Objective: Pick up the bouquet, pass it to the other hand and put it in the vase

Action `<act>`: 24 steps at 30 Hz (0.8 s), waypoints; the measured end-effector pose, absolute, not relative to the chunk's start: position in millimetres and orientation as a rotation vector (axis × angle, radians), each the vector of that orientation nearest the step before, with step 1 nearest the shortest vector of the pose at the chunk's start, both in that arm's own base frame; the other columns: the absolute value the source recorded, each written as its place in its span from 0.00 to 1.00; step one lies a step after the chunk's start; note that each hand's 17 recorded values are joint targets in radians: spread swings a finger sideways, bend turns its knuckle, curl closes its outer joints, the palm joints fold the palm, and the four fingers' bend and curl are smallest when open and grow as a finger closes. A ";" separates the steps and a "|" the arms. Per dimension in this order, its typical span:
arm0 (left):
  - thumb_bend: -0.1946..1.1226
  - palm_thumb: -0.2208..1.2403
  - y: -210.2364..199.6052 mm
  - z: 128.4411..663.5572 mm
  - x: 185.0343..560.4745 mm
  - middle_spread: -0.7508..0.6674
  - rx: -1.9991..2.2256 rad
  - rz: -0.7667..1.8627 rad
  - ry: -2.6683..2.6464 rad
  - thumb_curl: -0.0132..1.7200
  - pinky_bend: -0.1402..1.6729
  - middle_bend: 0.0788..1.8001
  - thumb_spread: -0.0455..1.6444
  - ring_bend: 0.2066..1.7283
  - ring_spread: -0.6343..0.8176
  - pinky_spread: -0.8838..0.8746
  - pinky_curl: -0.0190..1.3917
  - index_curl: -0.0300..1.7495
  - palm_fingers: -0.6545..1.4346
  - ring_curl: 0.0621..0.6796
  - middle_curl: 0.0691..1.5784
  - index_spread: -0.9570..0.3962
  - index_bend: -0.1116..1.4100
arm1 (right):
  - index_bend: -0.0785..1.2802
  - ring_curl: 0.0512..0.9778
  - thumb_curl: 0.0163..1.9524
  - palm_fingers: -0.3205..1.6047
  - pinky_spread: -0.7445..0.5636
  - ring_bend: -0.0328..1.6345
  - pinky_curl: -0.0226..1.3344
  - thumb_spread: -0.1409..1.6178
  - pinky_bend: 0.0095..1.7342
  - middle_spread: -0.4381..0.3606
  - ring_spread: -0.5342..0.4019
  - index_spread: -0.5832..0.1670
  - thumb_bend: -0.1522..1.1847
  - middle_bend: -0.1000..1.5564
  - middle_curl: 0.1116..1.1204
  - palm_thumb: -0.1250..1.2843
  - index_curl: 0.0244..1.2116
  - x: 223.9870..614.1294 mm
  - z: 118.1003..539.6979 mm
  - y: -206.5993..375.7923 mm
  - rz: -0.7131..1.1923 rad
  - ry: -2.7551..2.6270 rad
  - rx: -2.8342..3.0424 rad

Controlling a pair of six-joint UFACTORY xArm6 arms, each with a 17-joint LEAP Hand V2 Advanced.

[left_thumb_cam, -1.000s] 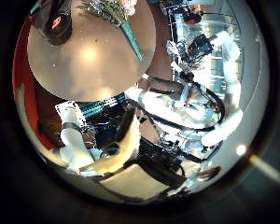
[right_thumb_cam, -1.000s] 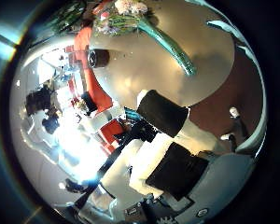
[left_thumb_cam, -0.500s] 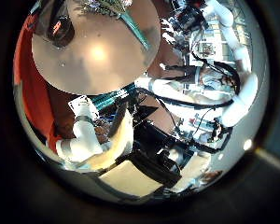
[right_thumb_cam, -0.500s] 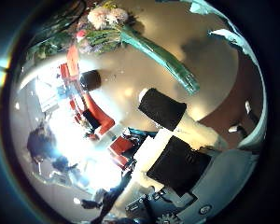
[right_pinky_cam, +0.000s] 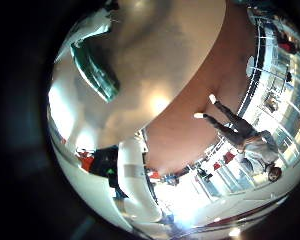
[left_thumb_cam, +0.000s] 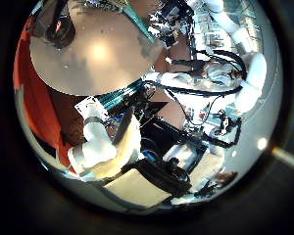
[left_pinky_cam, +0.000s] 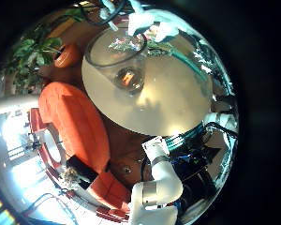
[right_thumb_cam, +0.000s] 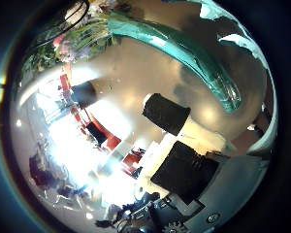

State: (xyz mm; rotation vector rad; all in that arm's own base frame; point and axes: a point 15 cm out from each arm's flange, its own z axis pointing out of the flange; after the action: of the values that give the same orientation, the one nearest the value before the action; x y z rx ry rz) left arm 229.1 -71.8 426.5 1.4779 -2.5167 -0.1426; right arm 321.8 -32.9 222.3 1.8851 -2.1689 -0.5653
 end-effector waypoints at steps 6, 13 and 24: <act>0.13 0.38 -71.3 419.4 225.7 0.83 1.452 -0.161 -2.511 0.18 0.18 0.07 0.70 0.16 0.82 0.81 0.22 0.20 0.35 0.25 0.19 0.78 0.18 | 0.18 0.40 0.16 0.51 0.29 0.72 0.13 0.73 0.74 0.37 0.27 0.40 0.10 0.38 0.40 0.41 0.21 320.8 216.4 -33.8 -0.583 -2.166 1.864; 0.13 0.38 -70.2 422.7 221.8 0.82 1.436 -0.146 -2.531 0.18 0.18 0.08 0.70 0.16 0.82 0.81 0.22 0.20 0.35 0.25 0.19 0.78 0.18 | 0.21 0.40 0.17 0.48 0.29 0.70 0.11 0.73 0.72 0.36 0.28 0.39 0.10 0.39 0.42 0.42 0.24 320.7 214.9 -34.5 -0.585 -2.166 1.858; 0.13 0.38 -67.2 416.0 216.5 0.82 1.415 -0.155 -2.531 0.18 0.18 0.08 0.71 0.16 0.82 0.81 0.22 0.20 0.35 0.25 0.19 0.77 0.18 | 0.23 0.40 0.17 0.43 0.37 0.68 0.04 0.73 0.63 0.38 0.29 0.40 0.10 0.41 0.44 0.42 0.31 333.7 186.9 -37.2 -0.581 -2.188 1.820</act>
State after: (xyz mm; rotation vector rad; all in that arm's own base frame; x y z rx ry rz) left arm 216.5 -67.2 416.0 1.4148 -2.5311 -0.1551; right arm 333.7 -37.2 186.9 1.8197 -2.1883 -0.5811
